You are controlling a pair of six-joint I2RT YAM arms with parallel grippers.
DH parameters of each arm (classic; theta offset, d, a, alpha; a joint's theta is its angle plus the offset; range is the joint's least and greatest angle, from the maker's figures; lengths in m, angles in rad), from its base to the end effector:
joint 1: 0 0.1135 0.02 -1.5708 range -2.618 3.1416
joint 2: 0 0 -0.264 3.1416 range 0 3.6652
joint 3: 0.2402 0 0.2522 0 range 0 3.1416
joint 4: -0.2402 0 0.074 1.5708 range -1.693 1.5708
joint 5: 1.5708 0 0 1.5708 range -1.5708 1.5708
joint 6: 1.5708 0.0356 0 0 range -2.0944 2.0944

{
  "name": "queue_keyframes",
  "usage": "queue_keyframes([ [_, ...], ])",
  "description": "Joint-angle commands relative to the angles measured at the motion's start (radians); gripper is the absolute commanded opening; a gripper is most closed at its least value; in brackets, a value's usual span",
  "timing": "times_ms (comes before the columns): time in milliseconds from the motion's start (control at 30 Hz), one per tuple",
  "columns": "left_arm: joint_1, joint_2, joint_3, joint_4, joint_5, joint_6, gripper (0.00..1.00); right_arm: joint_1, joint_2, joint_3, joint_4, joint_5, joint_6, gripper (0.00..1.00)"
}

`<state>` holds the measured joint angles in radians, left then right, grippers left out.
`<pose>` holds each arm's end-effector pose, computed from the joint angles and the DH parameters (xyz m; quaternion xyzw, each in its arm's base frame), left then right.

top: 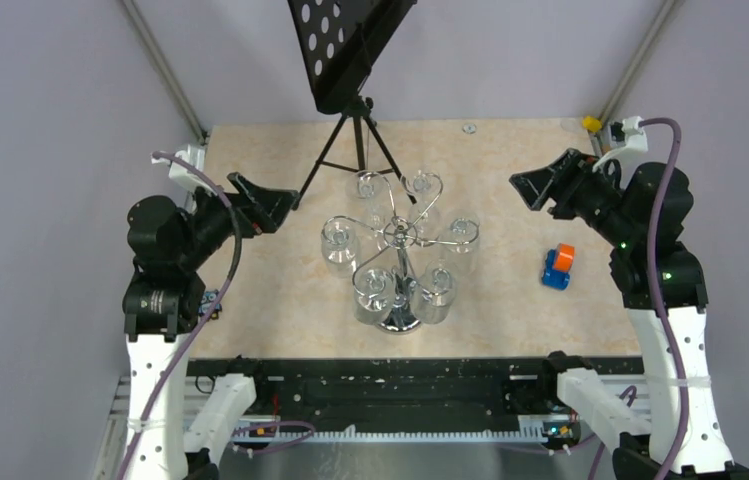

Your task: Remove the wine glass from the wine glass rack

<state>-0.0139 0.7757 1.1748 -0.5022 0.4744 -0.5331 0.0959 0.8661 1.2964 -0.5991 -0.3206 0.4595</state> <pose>0.1388 -0.0182 0.4380 -0.0332 0.7380 -0.3438 0.5797 0.1511 0.0258 0.4532 0.0352 0.7606 0.2919 0.5789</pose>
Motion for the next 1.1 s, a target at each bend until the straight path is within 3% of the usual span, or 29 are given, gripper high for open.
queue_keyframes([
  [0,0.006,-0.018,-0.019,0.092,0.132,-0.063,0.98,-0.003,-0.040,-0.019,-0.024,-0.092,0.049,0.68],
  [133,0.006,-0.008,-0.056,0.187,0.182,-0.115,0.98,-0.003,-0.059,-0.039,0.064,-0.168,0.074,0.68],
  [300,0.006,0.036,-0.093,0.326,0.265,-0.253,0.99,-0.001,-0.123,-0.154,0.366,-0.233,0.224,0.68],
  [367,0.006,0.051,-0.104,0.394,0.292,-0.296,0.99,-0.003,-0.128,-0.185,0.406,-0.238,0.264,0.68],
  [500,0.004,0.106,-0.058,0.364,0.284,-0.332,0.99,-0.001,-0.119,-0.238,0.502,-0.262,0.342,0.65],
  [600,0.005,0.169,-0.060,0.437,0.358,-0.425,0.96,-0.002,-0.103,-0.253,0.564,-0.271,0.389,0.63],
  [833,-0.022,0.307,-0.042,0.555,0.443,-0.513,0.85,0.012,-0.092,-0.285,0.624,-0.261,0.401,0.63],
  [1067,-0.082,0.391,-0.018,0.591,0.467,-0.550,0.77,0.051,-0.060,-0.284,0.696,-0.247,0.293,0.61],
])
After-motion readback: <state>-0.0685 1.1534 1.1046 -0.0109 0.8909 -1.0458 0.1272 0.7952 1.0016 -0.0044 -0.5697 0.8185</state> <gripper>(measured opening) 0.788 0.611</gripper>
